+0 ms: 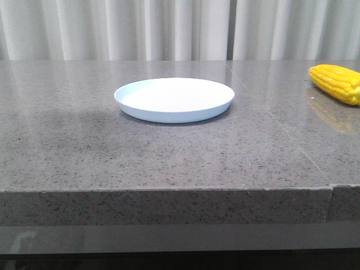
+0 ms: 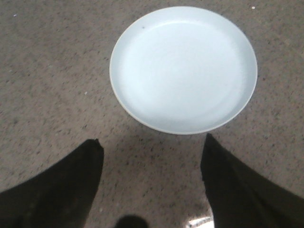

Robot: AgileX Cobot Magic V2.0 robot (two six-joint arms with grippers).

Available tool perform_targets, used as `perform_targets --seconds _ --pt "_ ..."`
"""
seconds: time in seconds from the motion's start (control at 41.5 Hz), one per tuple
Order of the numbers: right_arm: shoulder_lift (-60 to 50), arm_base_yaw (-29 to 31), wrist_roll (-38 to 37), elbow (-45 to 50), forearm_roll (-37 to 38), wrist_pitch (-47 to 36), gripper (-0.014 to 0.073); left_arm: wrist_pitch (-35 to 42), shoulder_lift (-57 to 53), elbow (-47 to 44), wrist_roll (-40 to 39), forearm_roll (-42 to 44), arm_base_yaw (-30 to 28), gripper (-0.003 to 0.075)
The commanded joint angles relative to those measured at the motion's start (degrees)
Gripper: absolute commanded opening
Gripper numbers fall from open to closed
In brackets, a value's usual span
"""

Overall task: Place corn on plate with both arms
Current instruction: 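Slide the white plate with the left gripper toward the table center, then grasp the yellow corn cob with the right gripper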

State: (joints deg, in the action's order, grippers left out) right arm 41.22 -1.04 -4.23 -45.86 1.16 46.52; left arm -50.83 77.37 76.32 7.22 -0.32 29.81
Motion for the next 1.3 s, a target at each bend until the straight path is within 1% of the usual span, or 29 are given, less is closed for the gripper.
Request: perform_targets --seconds 0.0,0.072,0.169,0.241,0.409,0.674,0.867,1.059,1.204,1.276 --pt "1.67 -0.02 0.39 -2.11 -0.11 -3.94 0.0534 2.55 -7.38 -2.47 -7.22 6.10 2.27 0.0440" --pt "3.94 -0.02 0.39 -2.88 -0.11 -3.67 0.0554 2.94 -11.23 -5.75 -8.13 5.70 2.57 0.0440" --pt "8.30 -0.02 0.39 -5.11 -0.11 -3.12 0.0627 3.07 -15.62 -9.82 -8.13 4.69 2.57 0.0440" --pt "11.99 -0.02 0.39 -7.35 -0.11 -3.01 0.0659 3.07 -18.18 -11.92 -8.13 4.69 2.57 0.0440" --pt "22.18 -0.02 0.39 -14.44 -0.05 -4.08 0.0654 2.56 -20.99 -14.12 -8.13 4.69 2.57 0.0440" --pt "38.80 0.92 0.39 -27.40 -0.10 -3.48 0.0654 3.29 -19.93 -14.12 -8.13 4.69 2.57 0.0440" --pt "49.41 1.70 0.34 -35.09 -0.22 -3.58 0.0654 3.29 -19.80 -14.12 -8.13 4.69 2.57 0.0440" --pt "57.86 1.70 0.34 -40.03 -1.66 -4.56 0.0654 3.29 -19.80 -14.12 -8.13 4.69 2.57 0.0440" --pt "61.55 1.70 0.34 -41.86 -1.71 -4.50 0.0652 3.29 -19.80 -14.12 -8.13 4.69 2.57 0.0440" --pt "62.30 1.70 0.34 -42.04 -1.71 -4.34 0.0610 3.29 -19.80 -14.12 -8.13 4.69 2.57 0.0440"
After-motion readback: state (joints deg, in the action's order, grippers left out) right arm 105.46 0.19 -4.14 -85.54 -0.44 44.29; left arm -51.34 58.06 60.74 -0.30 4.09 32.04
